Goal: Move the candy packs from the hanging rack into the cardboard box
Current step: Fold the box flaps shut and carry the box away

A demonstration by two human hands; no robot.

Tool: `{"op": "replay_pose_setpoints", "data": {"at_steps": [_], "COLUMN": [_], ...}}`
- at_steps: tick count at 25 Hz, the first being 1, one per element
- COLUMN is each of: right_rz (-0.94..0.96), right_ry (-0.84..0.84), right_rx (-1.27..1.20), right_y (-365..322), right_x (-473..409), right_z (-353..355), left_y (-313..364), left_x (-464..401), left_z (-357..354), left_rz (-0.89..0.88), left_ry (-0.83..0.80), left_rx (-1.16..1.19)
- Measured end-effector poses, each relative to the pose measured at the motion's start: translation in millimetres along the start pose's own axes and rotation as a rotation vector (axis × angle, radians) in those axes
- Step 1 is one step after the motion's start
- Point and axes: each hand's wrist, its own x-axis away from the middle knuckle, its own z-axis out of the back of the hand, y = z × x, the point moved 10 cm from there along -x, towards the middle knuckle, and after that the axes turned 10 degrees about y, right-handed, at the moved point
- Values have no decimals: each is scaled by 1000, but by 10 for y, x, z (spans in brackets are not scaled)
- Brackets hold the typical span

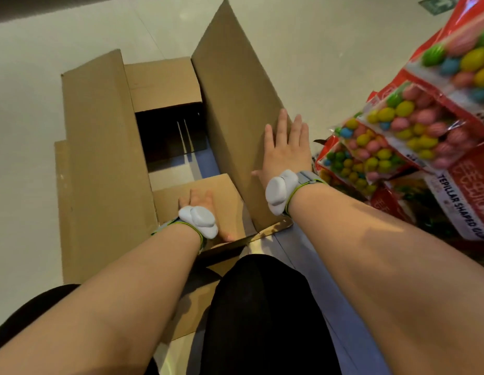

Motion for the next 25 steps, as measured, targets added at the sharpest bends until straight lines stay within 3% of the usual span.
{"op": "replay_pose_setpoints", "data": {"at_steps": [6, 10, 15, 19, 22, 25], "right_rz": [-139, -158, -203, -354, -362, -502], "right_ry": [-110, -236, -508, -469, -499, -469], "right_rx": [-166, -274, -658, -946, -909, -853], "right_y": [91, -22, -818, -929, -916, -930], "right_x": [-94, -155, 261, 285, 246, 269], "right_z": [-520, -803, -1074, -1121, -1135, -1174], "left_y": [-238, -343, -358, -389, -441, -614], "left_x": [-161, -200, -167, -118, -22, 70], "left_z": [-92, -83, -79, -124, -49, 88], "left_rz": [97, 123, 138, 116, 125, 131], "left_ry": [-30, 0, -7, -32, 9, 76], "left_rx": [-159, -73, -51, -76, -58, -152]}}
